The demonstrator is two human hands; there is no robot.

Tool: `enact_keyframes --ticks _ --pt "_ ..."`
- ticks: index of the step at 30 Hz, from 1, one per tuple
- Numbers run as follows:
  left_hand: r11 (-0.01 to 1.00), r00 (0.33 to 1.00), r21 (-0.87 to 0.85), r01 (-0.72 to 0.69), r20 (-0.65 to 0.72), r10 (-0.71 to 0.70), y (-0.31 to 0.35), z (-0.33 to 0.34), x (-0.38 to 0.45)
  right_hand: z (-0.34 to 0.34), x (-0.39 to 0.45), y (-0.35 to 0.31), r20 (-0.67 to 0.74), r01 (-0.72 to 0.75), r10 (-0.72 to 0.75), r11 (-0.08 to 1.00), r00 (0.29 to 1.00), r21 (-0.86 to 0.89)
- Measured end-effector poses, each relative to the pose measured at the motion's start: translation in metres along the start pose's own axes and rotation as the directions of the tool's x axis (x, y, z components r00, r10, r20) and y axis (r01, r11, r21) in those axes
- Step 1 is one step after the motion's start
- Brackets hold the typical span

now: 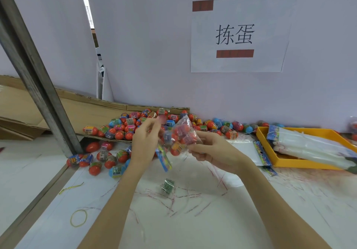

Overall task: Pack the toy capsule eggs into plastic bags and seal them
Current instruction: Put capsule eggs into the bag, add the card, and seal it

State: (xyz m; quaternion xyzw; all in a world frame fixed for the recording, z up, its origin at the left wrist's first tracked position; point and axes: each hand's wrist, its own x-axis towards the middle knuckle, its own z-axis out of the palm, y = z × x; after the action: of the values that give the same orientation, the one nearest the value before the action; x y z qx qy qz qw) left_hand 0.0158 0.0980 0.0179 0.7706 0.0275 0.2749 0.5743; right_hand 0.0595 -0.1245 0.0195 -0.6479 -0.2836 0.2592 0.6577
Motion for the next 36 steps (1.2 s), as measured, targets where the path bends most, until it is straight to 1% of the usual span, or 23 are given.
enact_keyframes --ticks 1,2,3,4,5,8,10,12,13,16,18,20,23,25,27,30,32,36 --pt "0.996 0.992 -0.056 0.076 0.105 -0.07 0.002 0.0 0.0 -0.002 0.0 0.001 0.027 -0.008 0.008 1.0 1.0 -0.002" --pt "0.986 0.969 -0.08 0.145 0.214 -0.125 0.005 0.001 -0.001 -0.003 -0.001 0.001 0.047 -0.012 0.013 1.0 0.999 -0.006" --pt "0.978 0.942 -0.083 0.193 0.293 -0.161 0.007 0.004 -0.003 -0.004 0.0 0.002 0.049 -0.014 0.014 1.0 0.999 -0.006" --pt "0.972 0.929 -0.097 0.216 0.327 -0.174 0.008 0.007 -0.005 -0.004 0.0 0.002 0.03 -0.013 0.013 1.0 0.999 0.002" --pt "0.966 0.931 -0.128 0.225 0.322 -0.174 0.009 0.01 -0.007 -0.003 0.001 0.002 -0.004 -0.004 0.004 1.0 1.0 0.021" --pt "0.931 0.953 -0.26 0.255 0.229 -0.197 0.009 0.016 -0.01 -0.002 0.003 0.001 -0.162 0.054 -0.041 0.996 0.986 0.076" --pt "0.909 0.951 -0.299 0.292 0.194 -0.242 0.009 0.017 -0.012 -0.001 0.003 0.0 -0.273 0.086 -0.082 0.996 0.959 0.003" --pt "0.89 0.945 -0.328 0.317 0.183 -0.27 0.01 0.018 -0.012 0.001 0.004 0.003 -0.38 0.117 -0.158 0.985 0.912 -0.127" --pt "0.882 0.943 -0.34 0.326 0.187 -0.277 0.011 0.017 -0.011 0.001 0.006 0.004 -0.425 0.135 -0.189 0.979 0.885 -0.156" --pt "0.874 0.938 -0.348 0.34 0.196 -0.287 0.011 0.016 -0.009 0.002 0.009 0.007 -0.509 0.179 -0.221 0.975 0.832 -0.131" --pt "0.877 0.939 -0.341 0.339 0.177 -0.295 0.01 0.017 -0.009 0.005 0.012 0.009 -0.537 0.173 -0.232 0.972 0.811 -0.158" --pt "0.867 0.938 -0.358 0.346 0.134 -0.318 0.009 0.018 -0.011 0.009 0.013 0.011 -0.521 0.168 -0.238 0.969 0.82 -0.179" --pt "0.846 0.938 -0.416 0.334 0.055 -0.343 0.007 0.018 -0.012 0.014 0.012 0.012 -0.389 0.156 -0.221 0.969 0.895 -0.192" --pt "0.85 0.936 -0.408 0.333 0.036 -0.35 0.007 0.016 -0.011 0.015 0.012 0.011 -0.37 0.111 -0.183 0.972 0.911 -0.207" --pt "0.864 0.937 -0.369 0.343 0.072 -0.341 0.007 0.013 -0.008 0.016 0.012 0.009 -0.371 0.078 -0.152 0.975 0.916 -0.207" --pt "0.876 0.907 -0.257 0.408 0.218 -0.359 0.009 0.009 -0.005 0.017 0.009 0.005 -0.319 0.053 -0.138 0.964 0.938 -0.26" --pt "0.883 0.896 -0.222 0.414 0.268 -0.353 0.008 0.008 -0.005 0.016 0.007 0.005 -0.301 0.054 -0.141 0.959 0.943 -0.28" --pt "0.883 0.93 -0.294 0.365 0.168 -0.328 0.006 0.008 -0.005 0.017 0.008 0.006 -0.377 0.043 -0.116 0.98 0.919 -0.195"
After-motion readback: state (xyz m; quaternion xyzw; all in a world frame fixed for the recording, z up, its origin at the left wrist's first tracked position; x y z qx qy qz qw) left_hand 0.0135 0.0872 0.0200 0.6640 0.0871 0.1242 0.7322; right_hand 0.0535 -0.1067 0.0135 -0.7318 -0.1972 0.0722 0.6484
